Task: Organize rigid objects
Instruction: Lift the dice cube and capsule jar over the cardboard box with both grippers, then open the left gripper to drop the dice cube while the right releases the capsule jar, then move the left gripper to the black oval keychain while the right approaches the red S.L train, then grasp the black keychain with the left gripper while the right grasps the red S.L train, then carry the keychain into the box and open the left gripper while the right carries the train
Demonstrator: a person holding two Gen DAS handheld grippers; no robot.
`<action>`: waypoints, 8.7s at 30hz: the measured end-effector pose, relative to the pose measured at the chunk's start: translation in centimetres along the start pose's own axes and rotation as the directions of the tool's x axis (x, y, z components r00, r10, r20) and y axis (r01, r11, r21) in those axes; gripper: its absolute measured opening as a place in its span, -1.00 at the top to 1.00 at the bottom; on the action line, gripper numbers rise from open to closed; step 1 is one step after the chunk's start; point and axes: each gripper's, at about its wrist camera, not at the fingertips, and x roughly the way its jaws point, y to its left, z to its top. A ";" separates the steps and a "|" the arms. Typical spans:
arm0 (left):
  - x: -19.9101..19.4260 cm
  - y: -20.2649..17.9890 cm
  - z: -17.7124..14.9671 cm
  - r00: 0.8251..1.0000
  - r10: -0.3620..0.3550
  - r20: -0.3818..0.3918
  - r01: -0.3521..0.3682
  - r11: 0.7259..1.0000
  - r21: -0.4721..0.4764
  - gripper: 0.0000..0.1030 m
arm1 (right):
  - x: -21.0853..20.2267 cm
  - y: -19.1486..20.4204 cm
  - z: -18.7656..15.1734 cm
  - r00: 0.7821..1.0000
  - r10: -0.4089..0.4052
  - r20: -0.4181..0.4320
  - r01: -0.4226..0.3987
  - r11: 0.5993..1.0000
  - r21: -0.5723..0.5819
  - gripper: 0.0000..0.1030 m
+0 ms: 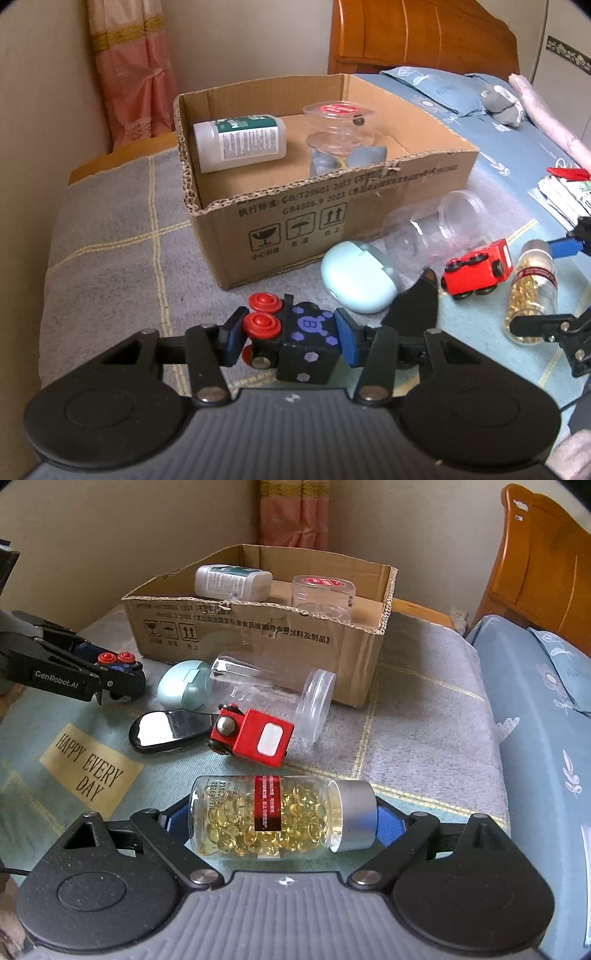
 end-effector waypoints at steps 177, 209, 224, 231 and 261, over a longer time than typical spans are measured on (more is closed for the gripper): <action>3.4 -7.9 -0.8 0.977 0.212 -0.028 -0.213 0.954 -0.211 -0.99 | 2.5 -1.6 -3.4 0.988 -0.077 0.133 0.062 0.992 0.109 -1.00; 2.2 -6.7 -1.5 0.979 0.199 -0.047 -0.205 0.952 -0.227 -0.75 | 3.4 -0.9 0.1 0.990 0.106 0.094 -0.097 0.991 -0.095 -0.40; 1.9 -6.5 -1.1 0.985 0.166 -0.052 -0.171 0.978 -0.118 -0.74 | 2.8 -0.1 0.5 0.990 0.125 0.068 -0.112 0.979 -0.172 -0.07; 0.3 -6.8 -0.7 0.990 0.134 -0.050 -0.137 0.989 -0.056 -0.74 | 1.7 0.0 0.2 0.993 0.110 0.048 -0.098 0.974 -0.206 -0.06; -0.8 -2.2 10.7 0.980 0.142 0.137 -0.147 0.989 0.024 -0.75 | -4.0 -1.8 7.8 0.978 0.078 0.195 -0.031 0.972 -0.231 -0.06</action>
